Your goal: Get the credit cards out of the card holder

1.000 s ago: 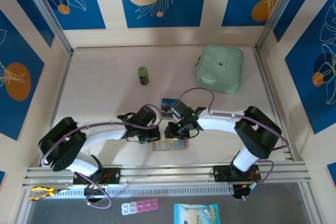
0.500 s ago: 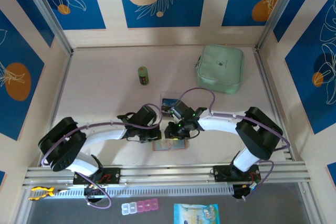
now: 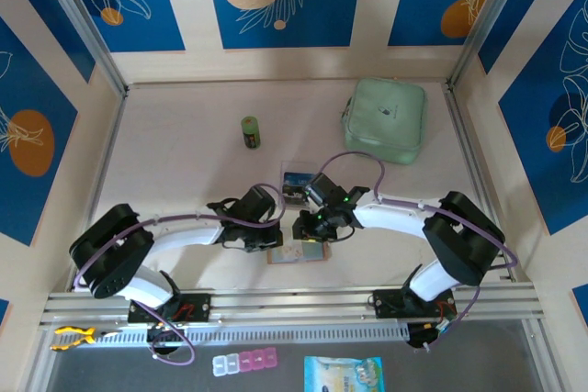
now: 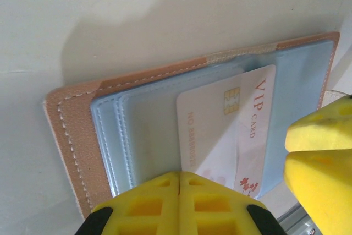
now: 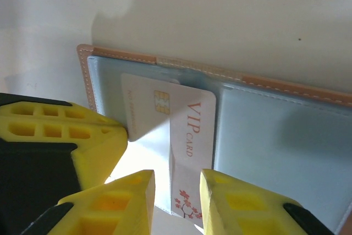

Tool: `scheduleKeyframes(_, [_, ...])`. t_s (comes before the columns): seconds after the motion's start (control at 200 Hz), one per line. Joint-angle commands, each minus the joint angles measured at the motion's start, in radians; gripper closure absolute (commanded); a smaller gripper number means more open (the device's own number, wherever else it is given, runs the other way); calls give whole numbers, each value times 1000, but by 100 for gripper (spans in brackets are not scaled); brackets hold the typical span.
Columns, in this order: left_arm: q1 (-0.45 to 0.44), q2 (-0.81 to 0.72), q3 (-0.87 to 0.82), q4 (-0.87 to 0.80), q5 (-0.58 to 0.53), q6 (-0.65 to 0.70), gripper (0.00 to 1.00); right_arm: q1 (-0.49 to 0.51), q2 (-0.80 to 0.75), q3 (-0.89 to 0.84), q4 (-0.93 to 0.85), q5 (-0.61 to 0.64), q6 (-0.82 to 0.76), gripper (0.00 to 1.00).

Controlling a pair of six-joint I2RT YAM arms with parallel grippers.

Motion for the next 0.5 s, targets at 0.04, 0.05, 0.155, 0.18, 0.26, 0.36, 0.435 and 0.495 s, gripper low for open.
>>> scheduleKeyframes(0.04, [-11,3,-12,-21,-6,-4,99,-2,28,-14,-14,-23,3,71])
scheduleKeyframes(0.05, [-11,3,-11,-22,-7,-3,99,-2,28,-15,-13,-23,2,71])
scheduleKeyframes(0.155, [-12,10,-11,-26,-5,-2,99,-2,44,-18,-3,-26,3,71])
scheduleKeyframes(0.18, [-12,11,-12,-26,-5,-1,99,-2,47,-19,-2,-26,3,71])
scheduleKeyframes(0.26, [-12,14,-17,-26,-7,-2,99,-3,57,-18,0,-28,2,71])
scheduleKeyframes(0.36, [-11,16,-18,-26,-7,-5,99,-2,65,-21,12,-43,4,71])
scheduleKeyframes(0.435, [-12,17,-18,-27,-7,-2,99,-3,68,-26,36,-66,9,72])
scheduleKeyframes(0.495, [-12,18,-18,-26,-8,-6,99,-4,64,-32,56,-83,17,73])
